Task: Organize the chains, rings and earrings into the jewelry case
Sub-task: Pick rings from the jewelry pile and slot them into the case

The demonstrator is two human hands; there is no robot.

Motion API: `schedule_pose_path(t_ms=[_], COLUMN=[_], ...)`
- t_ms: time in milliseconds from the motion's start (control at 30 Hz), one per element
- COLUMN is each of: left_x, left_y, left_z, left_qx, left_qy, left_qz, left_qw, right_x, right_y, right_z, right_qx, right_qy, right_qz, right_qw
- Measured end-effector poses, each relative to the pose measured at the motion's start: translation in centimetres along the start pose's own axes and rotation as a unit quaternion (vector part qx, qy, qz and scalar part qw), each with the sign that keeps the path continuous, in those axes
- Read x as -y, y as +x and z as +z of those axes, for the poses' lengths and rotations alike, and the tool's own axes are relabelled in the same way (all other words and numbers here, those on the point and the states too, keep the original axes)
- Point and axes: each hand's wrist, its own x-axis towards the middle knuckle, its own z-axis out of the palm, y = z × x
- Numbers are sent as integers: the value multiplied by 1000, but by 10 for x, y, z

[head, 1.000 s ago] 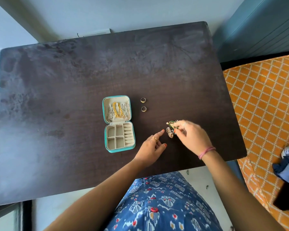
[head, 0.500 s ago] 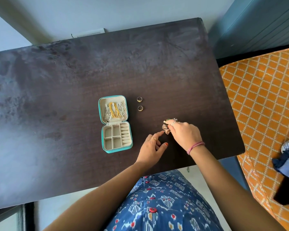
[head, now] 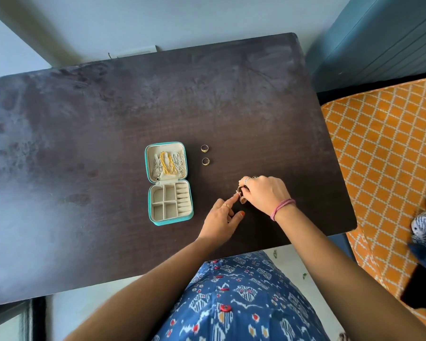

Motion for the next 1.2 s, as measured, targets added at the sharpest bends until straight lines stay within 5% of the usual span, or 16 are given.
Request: schedule_pose_path(t_ms=[233,467,733,1033,1200], left_x=[-2,-3,-18,-12,-4], left_y=[0,2,-5,-11,-10], left_z=[1,2,-12,-21,-25], left_qx=[9,12,-45,-83,-110], left_qy=[-5,-27,-365,-418,-378], left_qz=[-9,-16,-30,-20,2], left_qw=[1000,999,930,905,919], right_x=[-12,-29,-18,-7,-1], right_y=[-6,-19,-32,-38,-34], right_z=[4,7,3,-7,-18], right_qx=[-95,-187,-91,-4,63], right_qy=[83,364,482,552,613], right_qz=[56,133,56,28,45], right_qw=[990,903,870,833,787])
